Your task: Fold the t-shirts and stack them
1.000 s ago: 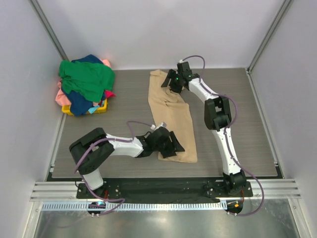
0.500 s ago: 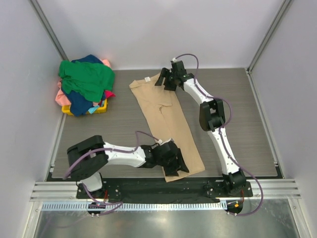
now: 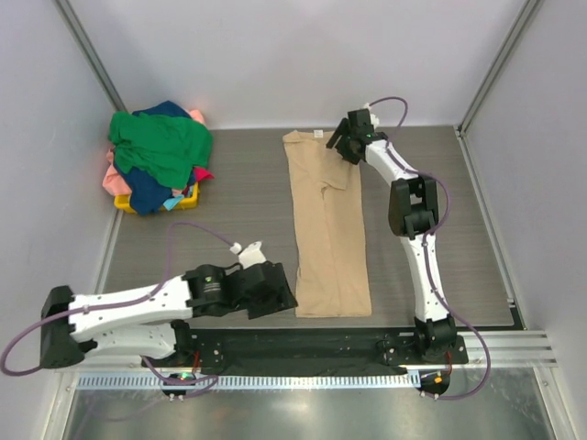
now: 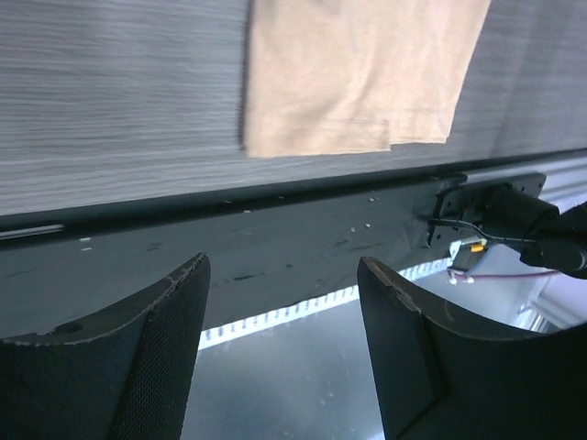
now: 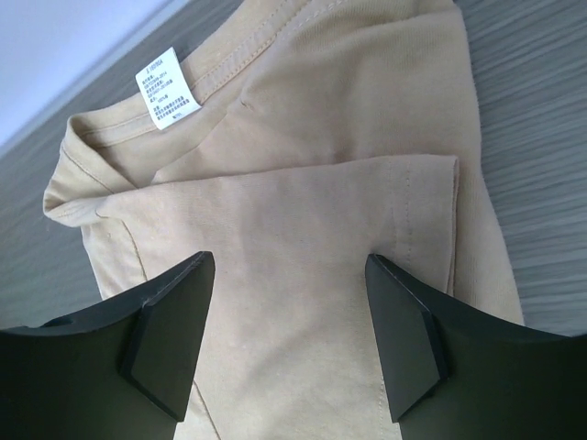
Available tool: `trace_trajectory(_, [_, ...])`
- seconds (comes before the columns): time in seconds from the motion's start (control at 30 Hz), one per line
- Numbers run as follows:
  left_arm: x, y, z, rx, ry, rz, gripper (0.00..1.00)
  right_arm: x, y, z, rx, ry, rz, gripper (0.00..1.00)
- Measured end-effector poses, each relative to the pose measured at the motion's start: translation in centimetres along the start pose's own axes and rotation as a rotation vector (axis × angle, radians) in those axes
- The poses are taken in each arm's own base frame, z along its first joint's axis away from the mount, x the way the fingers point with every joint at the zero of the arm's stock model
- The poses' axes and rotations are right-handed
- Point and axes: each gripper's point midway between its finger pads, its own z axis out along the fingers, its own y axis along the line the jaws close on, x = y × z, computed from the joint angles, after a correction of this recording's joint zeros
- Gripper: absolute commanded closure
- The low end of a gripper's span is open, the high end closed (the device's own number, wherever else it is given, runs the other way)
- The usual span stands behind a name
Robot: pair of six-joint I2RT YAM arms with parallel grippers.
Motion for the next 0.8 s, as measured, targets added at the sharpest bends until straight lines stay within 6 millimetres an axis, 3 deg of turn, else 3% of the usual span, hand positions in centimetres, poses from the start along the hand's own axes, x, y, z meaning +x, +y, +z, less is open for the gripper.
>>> trace_trajectory(0.13, [-1.7, 2.2, -2.0, -0.018, -0.087, 0.0, 0.33, -2.0, -1.7, 0.3, 0.025, -0.024, 0.035, 0.28])
trace_trajectory(0.2, [-2.2, 2.8, -2.3, -0.032, -0.116, 0.003, 0.33, -2.4, -1.4, 0.5, 0.006, -0.023, 0.038, 0.27])
trace_trajectory(0.4, [-2.4, 3.7, -1.1, -0.096, -0.134, 0.044, 0.33, -1.7, 0.0, 0.3, -0.044, 0.006, -0.019, 0.2])
trace_trajectory(0.53, [-2.4, 2.6, -0.1, -0.073, -0.137, 0.053, 0.34, -0.6, -0.1, -1.6, -0.03, 0.051, -0.071, 0.16])
trace_trajectory(0.63, [-2.4, 1.5, 0.8, -0.044, -0.138, 0.061, 0.35, 0.2, -0.8, -5.7, 0.007, 0.089, -0.11, 0.14])
trace_trajectory(0.77, [-2.0, 0.4, 2.7, -0.033, -0.126, 0.086, 0.36, -0.6, -1.1, -14.9, 0.02, 0.05, -0.143, 0.13])
trace_trajectory(0.8, [-1.8, 0.3, 3.2, -0.036, -0.121, 0.092, 0.37, -0.6, -1.5, -18.3, 0.029, 0.031, -0.144, 0.13])
